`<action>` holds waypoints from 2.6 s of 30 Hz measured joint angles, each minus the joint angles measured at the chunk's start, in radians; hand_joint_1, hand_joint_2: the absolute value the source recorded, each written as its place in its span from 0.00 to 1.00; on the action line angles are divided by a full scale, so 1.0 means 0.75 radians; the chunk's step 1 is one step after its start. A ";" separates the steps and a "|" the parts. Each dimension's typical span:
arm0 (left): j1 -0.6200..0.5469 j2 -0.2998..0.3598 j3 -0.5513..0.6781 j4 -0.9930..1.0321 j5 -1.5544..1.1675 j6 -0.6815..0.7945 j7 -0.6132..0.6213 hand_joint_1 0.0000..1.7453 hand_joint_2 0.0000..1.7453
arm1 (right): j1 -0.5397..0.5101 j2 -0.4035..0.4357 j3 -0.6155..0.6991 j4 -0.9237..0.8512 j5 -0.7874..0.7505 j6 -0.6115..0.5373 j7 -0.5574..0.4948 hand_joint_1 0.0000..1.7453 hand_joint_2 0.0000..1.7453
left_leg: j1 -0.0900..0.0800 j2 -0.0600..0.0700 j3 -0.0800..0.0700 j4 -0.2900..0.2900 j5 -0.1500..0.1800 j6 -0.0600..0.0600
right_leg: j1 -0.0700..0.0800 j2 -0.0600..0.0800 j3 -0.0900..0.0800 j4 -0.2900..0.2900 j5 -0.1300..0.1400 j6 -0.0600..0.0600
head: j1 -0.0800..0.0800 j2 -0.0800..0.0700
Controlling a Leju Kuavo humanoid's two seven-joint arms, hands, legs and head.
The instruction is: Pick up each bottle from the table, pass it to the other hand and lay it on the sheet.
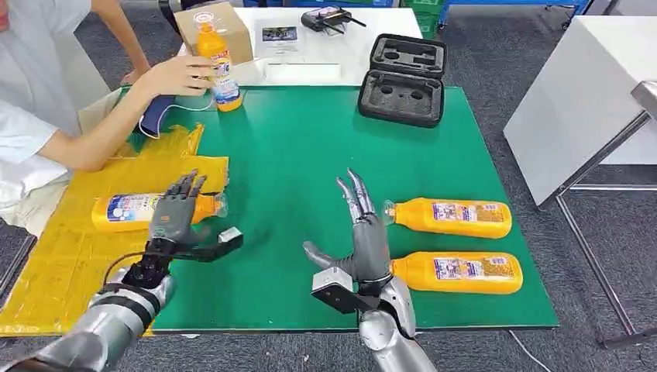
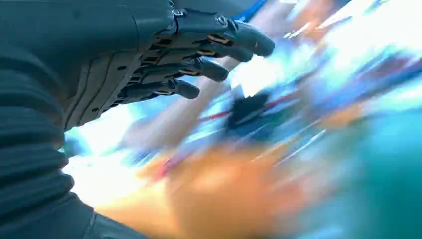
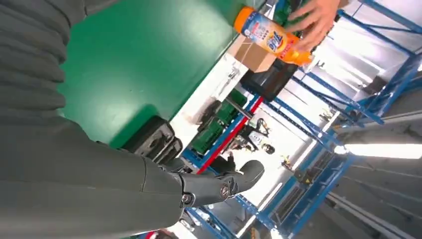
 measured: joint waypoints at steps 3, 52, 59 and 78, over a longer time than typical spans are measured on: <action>0.086 -0.102 0.193 -0.234 0.052 0.002 -0.338 0.00 1.00 | 0.005 -0.004 0.002 0.003 -0.001 -0.012 0.001 0.00 1.00 | -0.004 0.003 -0.003 0.000 0.000 0.000 | -0.002 0.003 -0.003 0.000 0.001 0.001 | -0.001 0.000; 0.488 -0.433 0.228 -0.831 1.495 -0.783 -0.628 0.00 1.00 | -0.617 -0.452 -0.277 0.731 0.980 0.281 0.639 0.00 1.00 | -0.012 -0.005 -0.011 0.001 0.007 0.014 | -0.010 -0.007 -0.005 -0.001 0.008 0.012 | -0.001 0.000; 0.458 -0.433 0.222 -0.744 1.520 -0.782 -0.634 0.00 1.00 | -0.730 -0.498 -0.280 0.910 1.028 0.386 0.687 0.00 1.00 | -0.012 -0.006 -0.012 0.001 0.007 0.014 | -0.009 -0.009 -0.006 -0.001 0.007 0.011 | -0.002 0.000; 0.414 -0.433 0.225 -0.660 1.537 -0.749 -0.664 0.00 1.00 | -0.769 -0.522 -0.283 1.074 0.860 0.463 0.391 0.00 1.00 | -0.012 -0.006 -0.013 0.001 0.007 0.015 | -0.009 -0.009 -0.006 -0.001 0.007 0.012 | -0.001 0.000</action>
